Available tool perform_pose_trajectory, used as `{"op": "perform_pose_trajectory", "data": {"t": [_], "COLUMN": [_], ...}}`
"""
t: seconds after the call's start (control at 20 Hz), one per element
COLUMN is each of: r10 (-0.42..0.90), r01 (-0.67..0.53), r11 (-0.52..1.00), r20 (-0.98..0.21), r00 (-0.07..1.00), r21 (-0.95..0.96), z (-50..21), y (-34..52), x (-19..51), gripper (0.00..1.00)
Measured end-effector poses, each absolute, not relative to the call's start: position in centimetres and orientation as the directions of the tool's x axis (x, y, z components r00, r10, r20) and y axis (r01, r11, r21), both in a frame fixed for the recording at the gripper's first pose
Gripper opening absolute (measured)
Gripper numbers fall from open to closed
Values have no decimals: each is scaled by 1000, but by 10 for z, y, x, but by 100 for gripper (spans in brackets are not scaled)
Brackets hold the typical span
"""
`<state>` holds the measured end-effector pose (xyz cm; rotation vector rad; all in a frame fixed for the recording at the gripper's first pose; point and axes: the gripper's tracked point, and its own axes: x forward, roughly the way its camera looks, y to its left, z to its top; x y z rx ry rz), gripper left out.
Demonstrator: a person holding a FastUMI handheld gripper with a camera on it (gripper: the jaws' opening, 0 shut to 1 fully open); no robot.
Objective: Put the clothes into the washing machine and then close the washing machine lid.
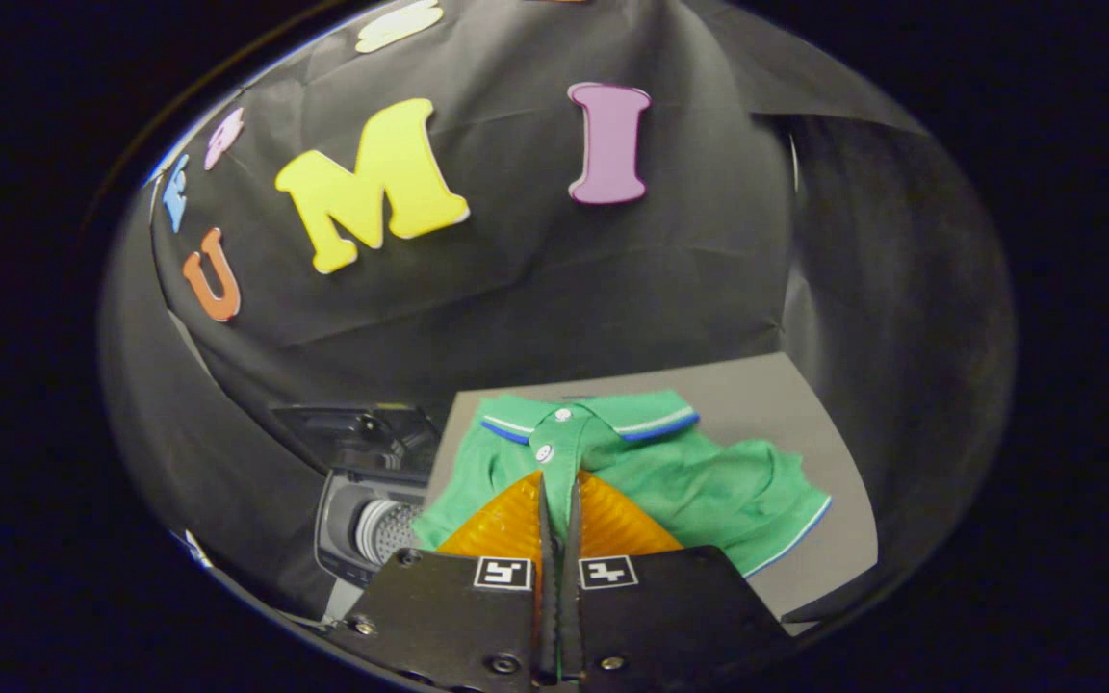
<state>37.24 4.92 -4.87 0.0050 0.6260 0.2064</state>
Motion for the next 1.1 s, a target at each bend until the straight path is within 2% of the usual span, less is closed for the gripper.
{"op": "perform_pose_trajectory", "data": {"t": [0.3,0.6,1.1], "r10": [317,455,538], "r01": [-354,-514,-634], "r11": [934,856,768], "r20": [-552,-556,-625], "r00": [771,696,566], "r21": [42,57,86], "z": [-27,-38,-94], "y": [135,240,377], "x": [359,346,345], "gripper": [5,5,5]}}
